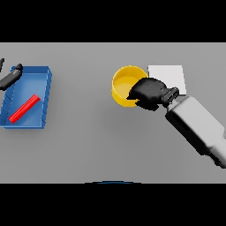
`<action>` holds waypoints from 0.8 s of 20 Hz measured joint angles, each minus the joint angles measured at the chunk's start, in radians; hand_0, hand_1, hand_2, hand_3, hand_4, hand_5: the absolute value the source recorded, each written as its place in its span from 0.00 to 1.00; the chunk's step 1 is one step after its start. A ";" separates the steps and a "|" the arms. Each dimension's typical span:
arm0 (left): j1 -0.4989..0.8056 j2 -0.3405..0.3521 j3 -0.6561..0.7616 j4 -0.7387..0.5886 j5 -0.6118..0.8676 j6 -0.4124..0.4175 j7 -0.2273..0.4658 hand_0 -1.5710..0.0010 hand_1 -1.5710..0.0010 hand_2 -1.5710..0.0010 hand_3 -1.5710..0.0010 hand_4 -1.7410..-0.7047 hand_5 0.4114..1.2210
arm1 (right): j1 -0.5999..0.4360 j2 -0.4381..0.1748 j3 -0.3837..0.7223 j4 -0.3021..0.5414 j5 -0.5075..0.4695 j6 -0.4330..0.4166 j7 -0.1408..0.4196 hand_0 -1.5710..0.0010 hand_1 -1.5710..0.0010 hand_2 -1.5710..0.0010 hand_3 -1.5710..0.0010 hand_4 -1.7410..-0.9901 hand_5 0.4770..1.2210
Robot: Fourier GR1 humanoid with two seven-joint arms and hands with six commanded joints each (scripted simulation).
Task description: Pick up the red beaker and tilt it to pour out 1 green nut into yellow bowl. Pick up the yellow bowl and place it on the metallic measuring scale.
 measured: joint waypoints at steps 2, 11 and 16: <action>-0.006 -0.004 0.000 0.013 -0.003 -0.002 0.002 1.00 1.00 1.00 1.00 0.98 0.35 | 0.019 -0.012 -0.011 -0.030 -0.002 0.004 0.016 0.00 0.00 0.03 0.26 0.00 1.00; 0.002 0.007 -0.005 -0.025 -0.001 0.019 0.046 1.00 1.00 1.00 1.00 0.97 0.39 | -0.005 -0.069 -0.100 0.109 0.009 -0.104 0.008 0.00 0.00 0.02 0.27 0.00 1.00; -0.003 0.011 -0.001 -0.022 0.003 0.010 0.050 1.00 1.00 1.00 1.00 0.98 0.40 | -0.040 -0.074 -0.126 0.257 0.037 -0.192 -0.007 0.00 0.00 0.02 0.27 0.00 1.00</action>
